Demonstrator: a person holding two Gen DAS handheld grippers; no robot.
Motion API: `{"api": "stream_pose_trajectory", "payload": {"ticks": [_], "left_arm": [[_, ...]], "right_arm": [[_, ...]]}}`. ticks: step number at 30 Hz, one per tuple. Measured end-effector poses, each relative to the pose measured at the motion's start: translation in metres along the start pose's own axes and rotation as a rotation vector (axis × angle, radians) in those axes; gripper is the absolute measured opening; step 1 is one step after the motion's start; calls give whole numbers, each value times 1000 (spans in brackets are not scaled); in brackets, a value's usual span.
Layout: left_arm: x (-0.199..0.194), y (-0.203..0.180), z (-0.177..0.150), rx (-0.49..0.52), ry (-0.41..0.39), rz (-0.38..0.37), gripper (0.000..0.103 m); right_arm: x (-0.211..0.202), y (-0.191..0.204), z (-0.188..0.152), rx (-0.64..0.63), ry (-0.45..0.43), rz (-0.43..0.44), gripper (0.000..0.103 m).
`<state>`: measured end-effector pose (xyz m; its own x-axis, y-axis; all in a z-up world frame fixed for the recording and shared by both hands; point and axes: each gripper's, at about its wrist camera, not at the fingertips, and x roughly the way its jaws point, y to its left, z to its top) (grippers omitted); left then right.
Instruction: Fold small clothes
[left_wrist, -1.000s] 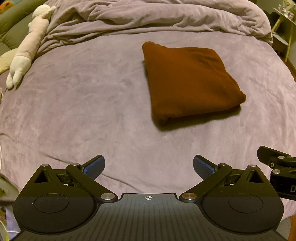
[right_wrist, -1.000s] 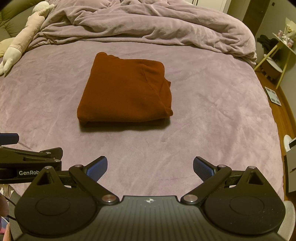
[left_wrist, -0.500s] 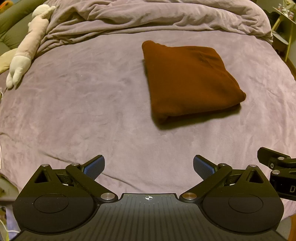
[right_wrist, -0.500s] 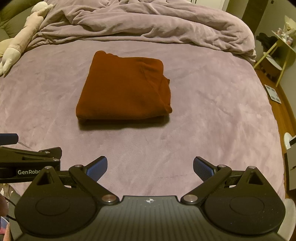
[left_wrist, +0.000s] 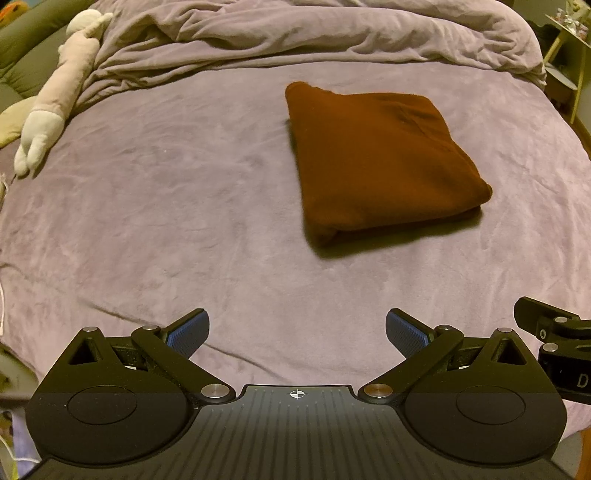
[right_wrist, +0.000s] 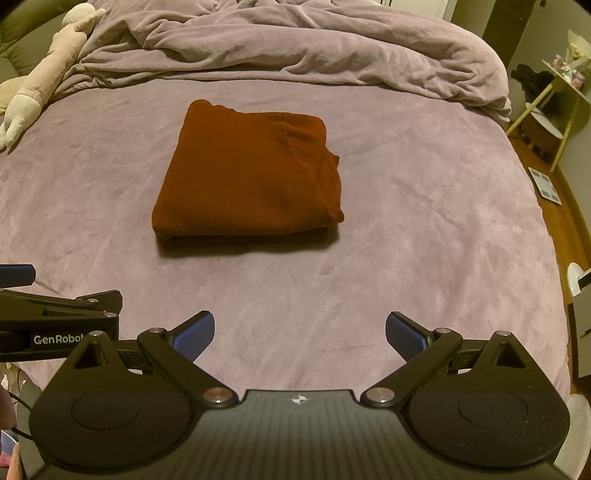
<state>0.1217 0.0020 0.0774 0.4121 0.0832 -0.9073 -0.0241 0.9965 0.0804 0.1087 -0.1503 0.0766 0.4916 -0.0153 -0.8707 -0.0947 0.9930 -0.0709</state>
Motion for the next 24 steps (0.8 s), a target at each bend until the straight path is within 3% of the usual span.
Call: {"api": "stream_pose_trajectory", "payload": {"ticks": [24], "left_arm": [[0,-2,-1,1,5,3,103]], "right_arm": [[0,0,-3,5,0,-2,99]]}}
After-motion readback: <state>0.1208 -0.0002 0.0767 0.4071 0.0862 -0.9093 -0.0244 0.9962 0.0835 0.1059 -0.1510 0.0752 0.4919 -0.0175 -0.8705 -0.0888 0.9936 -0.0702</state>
